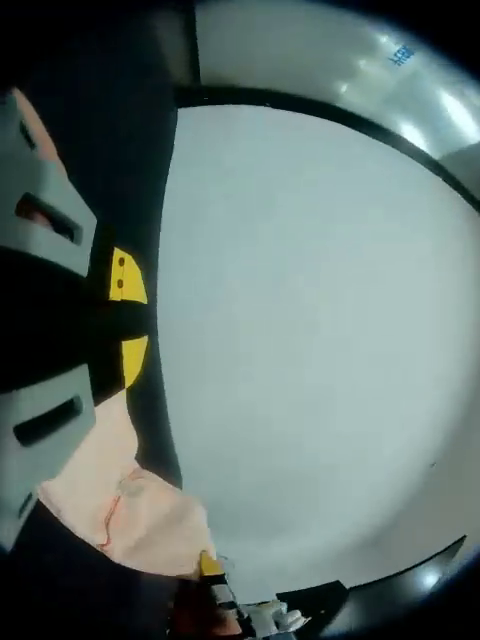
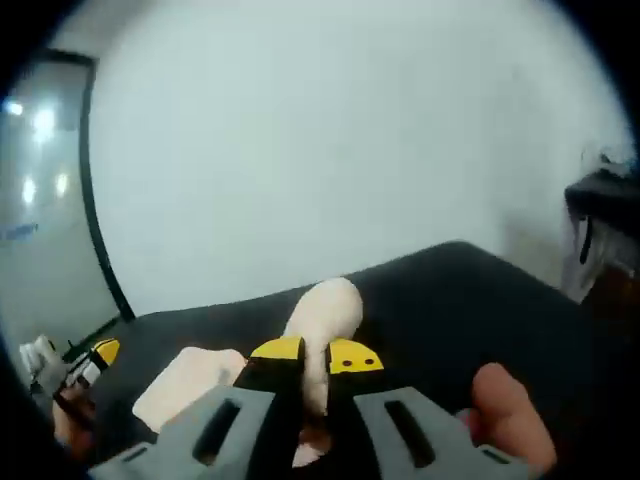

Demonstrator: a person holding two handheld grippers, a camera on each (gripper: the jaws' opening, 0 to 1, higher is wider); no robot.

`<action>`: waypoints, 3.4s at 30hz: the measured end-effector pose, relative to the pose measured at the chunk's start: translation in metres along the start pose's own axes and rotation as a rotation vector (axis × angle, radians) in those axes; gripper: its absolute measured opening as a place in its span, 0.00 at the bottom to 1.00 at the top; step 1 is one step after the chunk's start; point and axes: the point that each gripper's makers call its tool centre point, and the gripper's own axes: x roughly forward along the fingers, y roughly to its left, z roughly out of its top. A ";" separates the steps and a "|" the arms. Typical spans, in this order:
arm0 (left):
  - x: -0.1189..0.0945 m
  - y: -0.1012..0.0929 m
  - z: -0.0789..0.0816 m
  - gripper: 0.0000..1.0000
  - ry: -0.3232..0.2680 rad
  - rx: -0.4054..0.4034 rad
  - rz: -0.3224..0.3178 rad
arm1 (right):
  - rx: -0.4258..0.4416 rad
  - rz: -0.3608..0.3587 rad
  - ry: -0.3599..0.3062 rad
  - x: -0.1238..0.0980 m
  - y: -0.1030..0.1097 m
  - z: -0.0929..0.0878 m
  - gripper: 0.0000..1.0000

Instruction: Fold the towel on the table until its edges align and the towel forms a compact rectangular stack.

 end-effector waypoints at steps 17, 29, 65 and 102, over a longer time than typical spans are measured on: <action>-0.003 0.036 -0.017 0.14 0.067 -0.027 0.127 | -0.632 0.092 -0.004 0.013 0.178 -0.066 0.05; -0.008 0.036 -0.020 0.14 0.083 -0.035 0.135 | -0.728 0.216 0.020 0.024 0.225 -0.107 0.05; 0.005 0.007 -0.002 0.17 -0.013 -0.146 -0.084 | -0.346 0.534 0.032 0.031 0.164 -0.080 0.44; 0.005 -0.083 -0.032 0.46 0.187 0.055 -1.015 | -0.214 1.260 0.120 0.023 0.161 -0.095 0.61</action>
